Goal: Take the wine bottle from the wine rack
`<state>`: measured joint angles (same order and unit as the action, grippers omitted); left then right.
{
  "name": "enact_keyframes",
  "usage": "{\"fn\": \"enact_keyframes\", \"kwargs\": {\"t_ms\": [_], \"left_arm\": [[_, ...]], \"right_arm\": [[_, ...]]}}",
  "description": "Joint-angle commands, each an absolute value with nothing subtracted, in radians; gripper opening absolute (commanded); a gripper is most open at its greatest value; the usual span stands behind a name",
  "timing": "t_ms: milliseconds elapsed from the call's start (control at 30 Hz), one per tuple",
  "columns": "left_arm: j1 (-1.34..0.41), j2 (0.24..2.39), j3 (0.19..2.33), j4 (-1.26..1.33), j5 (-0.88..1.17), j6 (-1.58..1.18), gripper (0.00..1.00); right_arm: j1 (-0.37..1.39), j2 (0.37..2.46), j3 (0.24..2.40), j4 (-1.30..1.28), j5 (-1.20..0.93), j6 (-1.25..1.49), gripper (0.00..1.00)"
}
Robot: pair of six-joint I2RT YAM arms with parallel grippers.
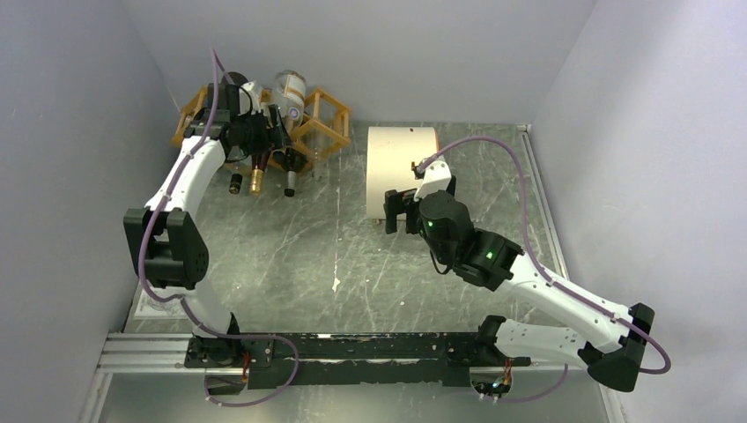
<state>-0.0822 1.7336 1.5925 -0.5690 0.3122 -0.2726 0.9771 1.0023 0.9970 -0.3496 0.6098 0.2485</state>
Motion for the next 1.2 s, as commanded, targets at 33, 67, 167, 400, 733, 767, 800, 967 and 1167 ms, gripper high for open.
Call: {"fn": "enact_keyframes", "kwargs": {"t_ms": [33,67,167,400,733,767,800,967,1167], "left_arm": [[-0.096,1.791,1.659,-0.53,0.37,-0.281,0.85],[-0.099,1.802,1.668,-0.527,0.373,-0.284,0.84],[-0.11,1.833,1.693,-0.528,0.374,-0.286,0.79],[-0.115,1.847,1.694,-0.508,0.408,-0.302,0.7],[-0.113,1.826,1.651,-0.463,0.426,-0.324,0.49],[-0.113,1.824,1.647,-0.46,0.429,-0.325,0.47],[-0.111,1.818,1.64,-0.447,0.437,-0.328,0.45],[-0.089,1.783,1.59,-0.388,0.514,-0.354,0.31],[-0.034,1.744,1.513,-0.292,0.674,-0.441,0.07]], "right_arm": [[0.983,0.975,1.009,-0.365,0.618,0.258,1.0],[0.983,0.972,0.995,-0.368,0.62,0.26,1.0],[0.983,0.965,0.975,-0.369,0.624,0.264,1.0],[0.983,0.962,0.967,-0.371,0.628,0.264,1.0],[0.983,0.984,0.971,-0.373,0.624,0.271,1.0],[0.983,0.986,0.973,-0.372,0.623,0.273,1.0],[0.983,0.989,0.973,-0.37,0.619,0.273,1.0],[0.983,0.998,0.975,-0.369,0.617,0.273,1.0],[0.983,1.011,0.982,-0.364,0.611,0.272,1.0]]}}
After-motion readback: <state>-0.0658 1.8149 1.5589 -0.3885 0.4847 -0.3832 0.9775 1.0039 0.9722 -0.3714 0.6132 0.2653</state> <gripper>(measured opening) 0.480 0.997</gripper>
